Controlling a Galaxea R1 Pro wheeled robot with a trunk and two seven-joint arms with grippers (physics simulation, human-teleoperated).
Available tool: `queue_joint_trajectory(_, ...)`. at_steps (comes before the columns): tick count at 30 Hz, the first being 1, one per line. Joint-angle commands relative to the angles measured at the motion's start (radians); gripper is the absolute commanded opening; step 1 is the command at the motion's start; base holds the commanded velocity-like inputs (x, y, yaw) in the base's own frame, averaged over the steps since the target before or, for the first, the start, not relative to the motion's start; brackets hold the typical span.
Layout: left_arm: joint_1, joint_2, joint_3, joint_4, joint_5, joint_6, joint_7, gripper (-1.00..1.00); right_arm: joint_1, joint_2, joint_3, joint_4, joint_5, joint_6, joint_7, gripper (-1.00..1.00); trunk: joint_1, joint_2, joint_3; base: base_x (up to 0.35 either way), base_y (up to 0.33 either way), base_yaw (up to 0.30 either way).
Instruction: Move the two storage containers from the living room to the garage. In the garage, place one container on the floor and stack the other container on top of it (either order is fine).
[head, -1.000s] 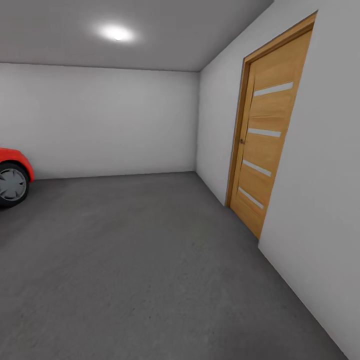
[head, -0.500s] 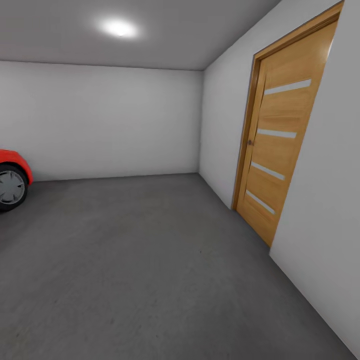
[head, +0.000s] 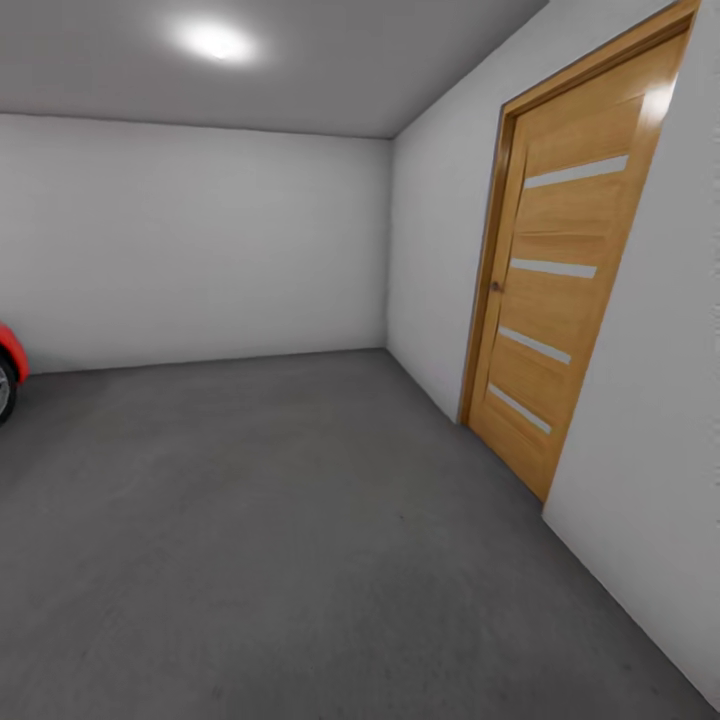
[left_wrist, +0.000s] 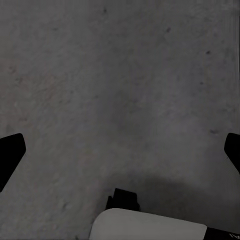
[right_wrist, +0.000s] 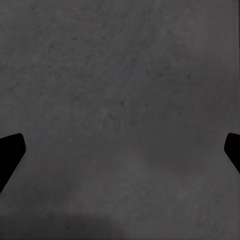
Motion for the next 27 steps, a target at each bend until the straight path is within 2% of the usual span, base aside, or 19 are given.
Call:
queue_joint_trajectory(1, 0.000, -0.001, 0.002, -0.001, 0.000, -0.002, 0.000, 1.00, -0.001, 0.001, -0.004, 0.001, 0.011, -0.003, -0.002, 1.00, 0.001, 0.000, -0.001, 0.293, 0.197, -0.270)
queue_joint_trajectory(7, 0.000, 0.000, 0.002, -0.001, 0.000, -0.001, -0.001, 1.00, -0.001, 0.000, -0.004, 0.001, 0.011, -0.003, -0.002, 1.00, 0.001, 0.000, -0.001, 0.293, 0.197, -0.275)
queue_joint_trajectory(12, 0.000, 0.013, 0.002, -0.001, 0.000, -0.002, -0.002, 1.00, -0.001, 0.000, -0.004, 0.001, 0.013, -0.003, 0.000, 1.00, 0.001, 0.000, -0.001, 0.293, 0.197, -0.268)
queue_joint_trajectory(19, 0.000, 0.016, 0.002, -0.001, 0.000, -0.002, -0.002, 1.00, -0.001, 0.000, -0.004, 0.001, 0.014, -0.003, -0.001, 1.00, 0.001, 0.000, -0.001, 0.293, 0.197, -0.169)
queue_joint_trajectory(22, 0.000, 0.016, 0.020, -0.001, 0.000, -0.002, -0.002, 1.00, -0.001, 0.001, -0.004, 0.001, 0.014, -0.003, -0.001, 1.00, 0.001, 0.000, -0.001, 0.293, 0.201, -0.087)
queue_joint_trajectory(23, 0.000, 0.015, 0.037, -0.001, 0.000, -0.002, -0.003, 1.00, -0.001, 0.000, -0.004, 0.001, 0.014, -0.003, -0.001, 1.00, 0.001, 0.000, -0.001, 0.292, 0.202, -0.022)
queue_joint_trajectory(27, 0.000, 0.015, 0.050, -0.001, 0.000, -0.002, -0.005, 1.00, -0.001, 0.001, -0.004, 0.001, 0.015, -0.003, -0.002, 1.00, 0.001, 0.000, -0.001, 0.292, 0.203, -0.009)
